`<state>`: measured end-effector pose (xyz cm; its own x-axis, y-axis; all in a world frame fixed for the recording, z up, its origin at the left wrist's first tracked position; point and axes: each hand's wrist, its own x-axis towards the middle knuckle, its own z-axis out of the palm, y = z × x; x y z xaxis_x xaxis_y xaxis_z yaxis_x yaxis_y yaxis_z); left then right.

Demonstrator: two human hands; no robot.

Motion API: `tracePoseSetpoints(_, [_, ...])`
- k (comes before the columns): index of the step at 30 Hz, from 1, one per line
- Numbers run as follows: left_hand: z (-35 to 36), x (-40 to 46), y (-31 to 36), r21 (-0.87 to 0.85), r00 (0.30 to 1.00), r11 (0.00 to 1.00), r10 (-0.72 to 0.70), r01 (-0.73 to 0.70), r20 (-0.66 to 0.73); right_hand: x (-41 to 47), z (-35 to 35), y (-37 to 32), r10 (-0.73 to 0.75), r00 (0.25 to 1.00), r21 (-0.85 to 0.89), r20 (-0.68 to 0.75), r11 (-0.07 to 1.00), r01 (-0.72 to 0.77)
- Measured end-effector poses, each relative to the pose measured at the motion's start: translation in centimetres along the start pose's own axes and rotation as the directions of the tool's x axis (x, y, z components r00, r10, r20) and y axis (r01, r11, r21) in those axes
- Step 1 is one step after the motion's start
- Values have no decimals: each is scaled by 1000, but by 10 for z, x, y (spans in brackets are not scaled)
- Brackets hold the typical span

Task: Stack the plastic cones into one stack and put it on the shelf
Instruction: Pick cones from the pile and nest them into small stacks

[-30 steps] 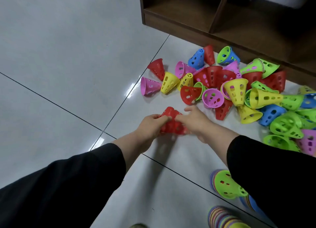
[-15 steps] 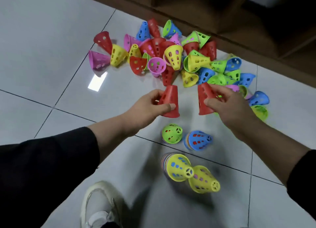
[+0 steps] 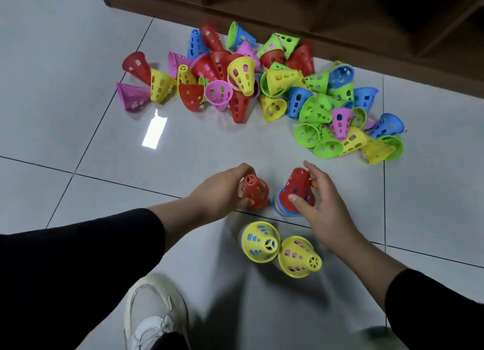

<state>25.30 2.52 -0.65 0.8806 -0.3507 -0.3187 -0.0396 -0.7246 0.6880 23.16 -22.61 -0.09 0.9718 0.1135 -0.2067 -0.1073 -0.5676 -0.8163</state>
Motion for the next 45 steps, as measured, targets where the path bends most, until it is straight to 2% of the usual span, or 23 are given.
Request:
tracePoseSetpoints(4, [7, 8, -6, 135, 998, 991, 5, -15, 70, 4, -2, 22, 26, 998, -286, 50, 958, -11])
tracePoseSetpoints(6, [9, 10, -8, 230, 998, 972, 41, -50, 43, 6, -1, 28, 12, 998, -333, 65, 943, 11])
tracePoseSetpoints(8, [12, 14, -10, 418, 987, 898, 161, -135, -26, 9, 1, 29, -5, 998, -349, 66, 937, 28])
tracePoseSetpoints(10, [13, 17, -9, 476, 977, 866, 206, -153, -60, 13, 3, 30, -11, 999, -337, 45, 941, 26])
tracePoseSetpoints(13, [15, 23, -7, 440, 987, 892, 146, -100, -72, 18, 5, 30, -24, 999, -325, 37, 945, 34])
tracePoseSetpoints(16, [9, 23, -13, 405, 983, 904, 173, -137, -55, 21, 2, 27, -24, 999, -286, 24, 958, 30])
tracePoseSetpoints(18, [-1, 21, -19, 345, 975, 924, 204, -164, -84, 29, -6, 24, -30, 997, -229, -72, 973, 13])
tracePoseSetpoints(20, [-13, 25, -25, 286, 968, 952, 167, -109, -188, 46, -18, 23, -25, 983, -199, -184, 980, -13])
tracePoseSetpoints(22, [-24, 39, -25, 252, 953, 968, 86, -11, -290, 72, -35, 27, 3, 965, -222, -262, 973, -63])
tracePoseSetpoints(25, [-37, 68, -13, 260, 948, 965, 53, 33, -315, 118, -62, 37, 50, 942, -293, -333, 944, -153])
tracePoseSetpoints(29, [-50, 111, 12, 232, 939, 971, 35, 48, -341, 161, -86, 45, 149, 944, -428, -294, 862, -270])
tracePoseSetpoints(32, [-60, 150, 24, 100, 902, 976, -138, 195, -410, 179, -97, 48, 191, 948, -540, -253, 785, -302])
tracePoseSetpoints(35, [-82, 186, 29, -29, 834, 944, -303, 327, -460, 196, -106, 55, 246, 948, -563, -202, 763, -318])
tracePoseSetpoints(37, [-98, 204, 29, -83, 799, 917, -382, 391, -465, 201, -109, 59, 228, 960, -591, -160, 757, -279])
tracePoseSetpoints(40, [-112, 221, 23, -15, 795, 885, -426, 466, -432, 205, -110, 61, 200, 973, -650, -116, 726, -226])
tracePoseSetpoints(45, [-108, 223, 12, 72, 794, 874, -398, 480, -460, 212, -104, 58, 152, 978, -694, -141, 689, -207])
